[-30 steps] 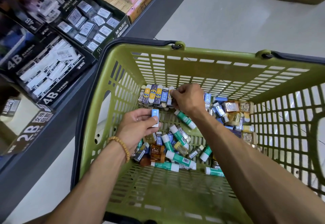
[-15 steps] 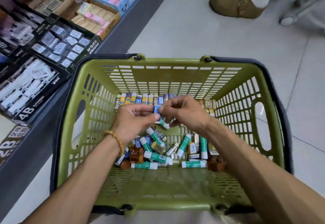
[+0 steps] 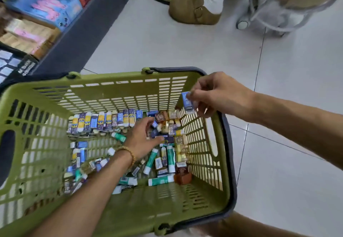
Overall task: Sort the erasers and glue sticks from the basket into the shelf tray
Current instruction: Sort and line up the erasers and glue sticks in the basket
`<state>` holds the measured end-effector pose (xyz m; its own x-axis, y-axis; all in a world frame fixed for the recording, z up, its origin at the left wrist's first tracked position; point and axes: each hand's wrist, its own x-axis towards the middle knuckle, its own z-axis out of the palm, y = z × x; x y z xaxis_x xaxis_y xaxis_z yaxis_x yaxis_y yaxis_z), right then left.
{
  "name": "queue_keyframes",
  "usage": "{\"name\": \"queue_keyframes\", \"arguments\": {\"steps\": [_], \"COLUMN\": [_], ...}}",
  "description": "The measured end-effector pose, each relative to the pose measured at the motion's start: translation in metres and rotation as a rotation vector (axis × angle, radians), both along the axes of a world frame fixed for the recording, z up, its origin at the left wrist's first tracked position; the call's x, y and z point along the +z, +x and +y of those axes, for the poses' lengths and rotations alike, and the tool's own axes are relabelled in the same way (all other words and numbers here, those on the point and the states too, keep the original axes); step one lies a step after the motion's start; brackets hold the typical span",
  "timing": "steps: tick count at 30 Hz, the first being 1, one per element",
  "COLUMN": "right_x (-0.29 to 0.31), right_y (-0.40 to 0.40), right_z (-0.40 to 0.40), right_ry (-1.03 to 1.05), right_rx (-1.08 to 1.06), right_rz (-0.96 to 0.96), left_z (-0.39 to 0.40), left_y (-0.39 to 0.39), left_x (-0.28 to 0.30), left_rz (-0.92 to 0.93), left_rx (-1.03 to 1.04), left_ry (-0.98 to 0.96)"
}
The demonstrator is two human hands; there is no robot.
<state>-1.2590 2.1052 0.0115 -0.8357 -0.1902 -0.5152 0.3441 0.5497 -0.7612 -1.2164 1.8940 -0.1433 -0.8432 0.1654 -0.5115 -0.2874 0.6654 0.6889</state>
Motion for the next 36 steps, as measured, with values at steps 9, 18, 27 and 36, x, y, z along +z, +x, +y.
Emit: {"name": "queue_keyframes", "arguments": {"steps": [9, 18, 27, 36], "right_x": [-0.005, -0.013, -0.015, -0.015], "right_y": [-0.009, -0.013, -0.016, -0.018], "right_z": [0.014, 0.005, 0.001, -0.004], "right_ry": [-0.095, -0.087, -0.063, -0.064], "right_rx": [-0.005, -0.013, -0.032, -0.022], "right_rz": [0.022, 0.023, 0.026, 0.011], "left_z": [0.028, 0.005, 0.027, 0.003], "left_y": [-0.034, -0.018, -0.021, -0.005], "left_x": [-0.044, -0.044, -0.048, -0.044], "left_rz": [0.068, -0.022, 0.139, 0.093], "left_rx": [-0.031, -0.138, -0.317, -0.270], "left_ry": [-0.169, -0.087, -0.240, -0.194]}}
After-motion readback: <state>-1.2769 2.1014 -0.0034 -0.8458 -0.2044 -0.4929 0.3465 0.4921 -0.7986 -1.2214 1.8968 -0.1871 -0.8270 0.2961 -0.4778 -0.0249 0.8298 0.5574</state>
